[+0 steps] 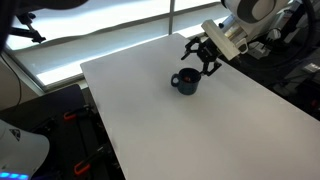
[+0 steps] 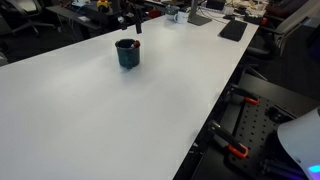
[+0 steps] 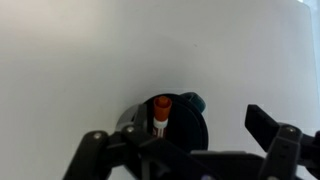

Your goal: Put the marker on the table

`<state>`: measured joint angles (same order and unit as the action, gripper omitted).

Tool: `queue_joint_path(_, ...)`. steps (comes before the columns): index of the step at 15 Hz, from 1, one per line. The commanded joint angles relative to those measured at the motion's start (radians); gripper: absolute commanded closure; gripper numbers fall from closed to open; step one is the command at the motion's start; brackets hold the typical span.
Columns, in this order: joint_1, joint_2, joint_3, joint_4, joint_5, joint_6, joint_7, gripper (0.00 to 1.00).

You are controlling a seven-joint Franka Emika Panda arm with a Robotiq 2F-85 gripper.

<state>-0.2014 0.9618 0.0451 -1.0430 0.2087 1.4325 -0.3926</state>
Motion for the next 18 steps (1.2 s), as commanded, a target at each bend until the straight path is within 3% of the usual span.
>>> queue_joint_path(1, -0.006, 0.003, 0.008, 0.005, -0.006, -0.003, 0.003, 0.0)
queue_joint_path(18, -0.017, 0.051, 0.01, 0.018, -0.01, 0.011, -0.028, 0.0)
